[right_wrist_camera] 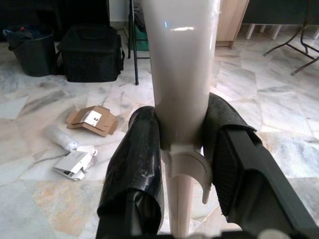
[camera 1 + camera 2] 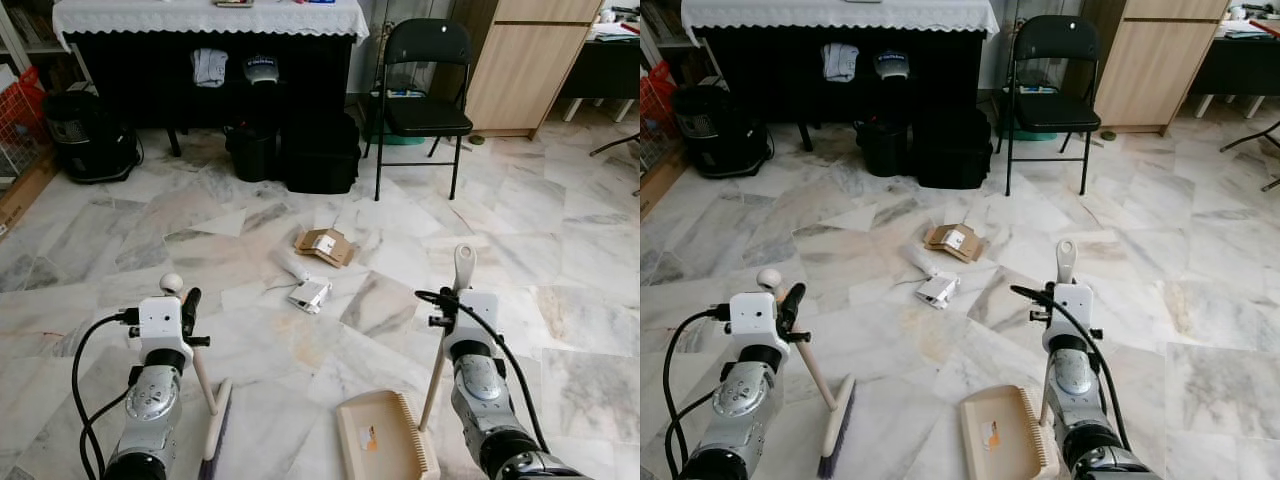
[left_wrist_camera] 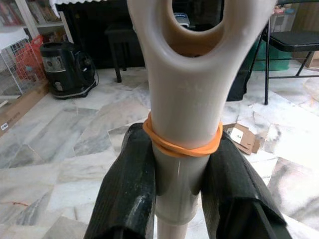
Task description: Sweep floor
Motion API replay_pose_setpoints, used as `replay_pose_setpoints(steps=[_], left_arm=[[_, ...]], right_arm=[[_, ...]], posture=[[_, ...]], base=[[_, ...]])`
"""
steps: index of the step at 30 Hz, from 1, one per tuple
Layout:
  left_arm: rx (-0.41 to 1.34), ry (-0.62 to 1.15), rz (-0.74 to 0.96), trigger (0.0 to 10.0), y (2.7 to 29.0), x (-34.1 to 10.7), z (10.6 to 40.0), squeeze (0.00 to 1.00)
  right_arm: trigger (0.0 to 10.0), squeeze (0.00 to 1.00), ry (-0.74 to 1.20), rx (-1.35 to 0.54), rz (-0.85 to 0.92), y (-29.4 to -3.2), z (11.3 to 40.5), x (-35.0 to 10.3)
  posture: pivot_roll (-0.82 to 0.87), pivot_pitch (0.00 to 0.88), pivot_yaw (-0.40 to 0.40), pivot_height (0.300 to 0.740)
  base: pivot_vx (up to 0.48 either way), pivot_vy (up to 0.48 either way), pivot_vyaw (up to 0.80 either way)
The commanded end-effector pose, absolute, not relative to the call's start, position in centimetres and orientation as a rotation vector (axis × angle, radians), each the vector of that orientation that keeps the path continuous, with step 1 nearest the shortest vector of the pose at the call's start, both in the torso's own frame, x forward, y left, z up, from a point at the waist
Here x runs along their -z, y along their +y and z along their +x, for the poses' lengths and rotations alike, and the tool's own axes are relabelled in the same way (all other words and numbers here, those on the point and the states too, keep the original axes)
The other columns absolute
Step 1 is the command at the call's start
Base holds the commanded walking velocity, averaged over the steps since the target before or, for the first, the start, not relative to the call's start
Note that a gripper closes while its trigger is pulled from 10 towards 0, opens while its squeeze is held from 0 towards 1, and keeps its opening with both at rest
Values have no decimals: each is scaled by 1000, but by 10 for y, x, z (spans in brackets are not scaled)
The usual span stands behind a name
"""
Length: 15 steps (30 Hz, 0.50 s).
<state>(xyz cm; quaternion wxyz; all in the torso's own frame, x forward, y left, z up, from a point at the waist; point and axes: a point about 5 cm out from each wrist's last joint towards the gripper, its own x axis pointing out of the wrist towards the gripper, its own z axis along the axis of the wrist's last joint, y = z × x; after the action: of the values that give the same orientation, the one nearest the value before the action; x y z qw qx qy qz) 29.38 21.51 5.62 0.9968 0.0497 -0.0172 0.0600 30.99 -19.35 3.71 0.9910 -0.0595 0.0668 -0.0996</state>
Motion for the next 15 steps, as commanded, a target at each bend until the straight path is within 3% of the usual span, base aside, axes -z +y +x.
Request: replay_pose_setpoints(steps=[1, 15], left_arm=[[-110, -57, 106, 10000, 214, -62, 297, 0], [-109, -62, 104, 10000, 213, -62, 298, 0]], right_arm=[[10000, 0, 82, 206, -124, -196, 317, -48], [10000, 0, 81, 203, -127, -196, 317, -49]], posture=[[42, 0, -6, 740], [44, 0, -11, 740]], base=[[277, 0, 0], [296, 0, 0]])
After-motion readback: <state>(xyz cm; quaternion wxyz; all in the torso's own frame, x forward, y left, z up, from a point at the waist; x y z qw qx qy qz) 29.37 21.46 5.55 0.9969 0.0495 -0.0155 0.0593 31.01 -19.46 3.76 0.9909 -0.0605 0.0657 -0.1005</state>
